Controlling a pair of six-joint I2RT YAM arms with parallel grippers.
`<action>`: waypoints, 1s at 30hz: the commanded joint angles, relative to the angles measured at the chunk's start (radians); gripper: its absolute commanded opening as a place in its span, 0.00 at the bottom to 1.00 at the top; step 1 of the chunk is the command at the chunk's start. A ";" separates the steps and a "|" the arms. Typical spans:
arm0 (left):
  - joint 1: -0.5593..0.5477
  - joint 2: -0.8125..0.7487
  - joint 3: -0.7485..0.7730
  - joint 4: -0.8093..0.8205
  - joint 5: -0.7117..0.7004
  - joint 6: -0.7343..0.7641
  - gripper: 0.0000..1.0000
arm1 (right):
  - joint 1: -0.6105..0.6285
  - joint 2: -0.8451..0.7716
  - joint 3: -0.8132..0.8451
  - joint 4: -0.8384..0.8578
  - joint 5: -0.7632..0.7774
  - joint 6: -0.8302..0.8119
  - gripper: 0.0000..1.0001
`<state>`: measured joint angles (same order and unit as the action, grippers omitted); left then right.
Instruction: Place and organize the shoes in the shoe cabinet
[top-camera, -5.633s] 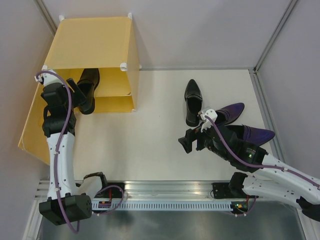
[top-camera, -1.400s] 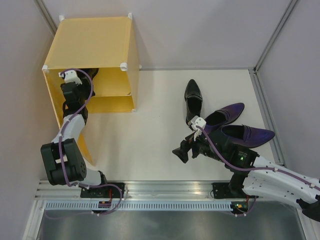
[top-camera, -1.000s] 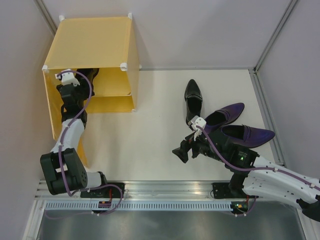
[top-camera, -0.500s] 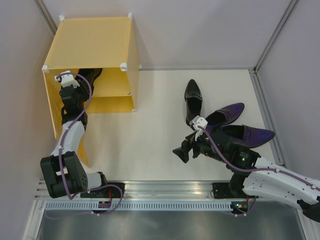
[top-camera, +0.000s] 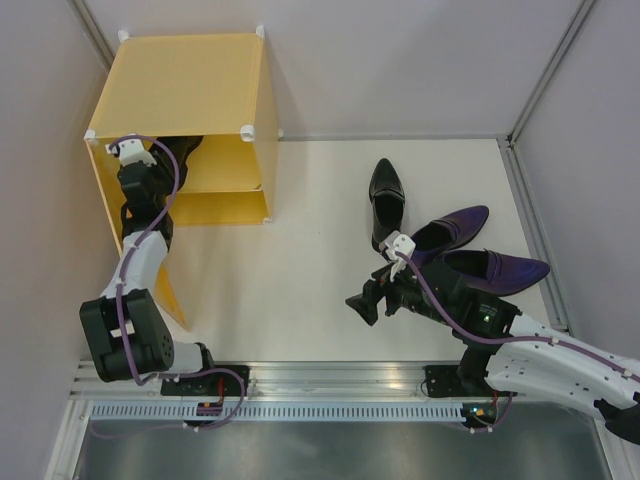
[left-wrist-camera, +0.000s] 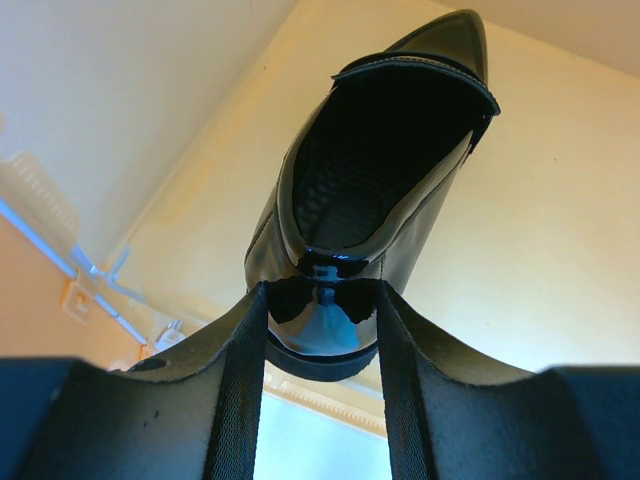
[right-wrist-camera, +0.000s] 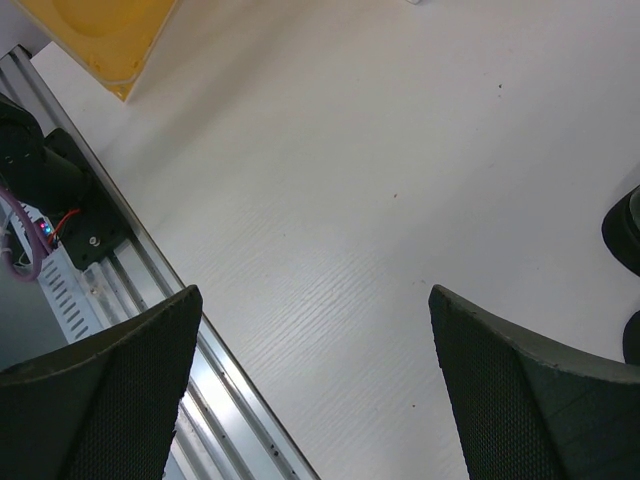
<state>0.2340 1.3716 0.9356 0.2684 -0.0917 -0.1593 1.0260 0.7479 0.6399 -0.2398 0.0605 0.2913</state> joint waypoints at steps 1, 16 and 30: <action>0.002 0.043 0.049 0.018 0.000 -0.048 0.45 | 0.006 0.005 0.007 0.028 0.021 -0.014 0.98; 0.002 0.098 0.098 0.074 0.046 -0.048 0.54 | 0.006 0.021 0.015 0.014 0.036 -0.012 0.98; 0.002 0.001 0.039 0.043 0.007 -0.058 0.80 | 0.006 0.021 0.052 -0.024 0.048 -0.011 0.98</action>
<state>0.2340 1.4475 0.9947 0.2913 -0.0731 -0.1757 1.0260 0.7723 0.6415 -0.2543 0.0887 0.2913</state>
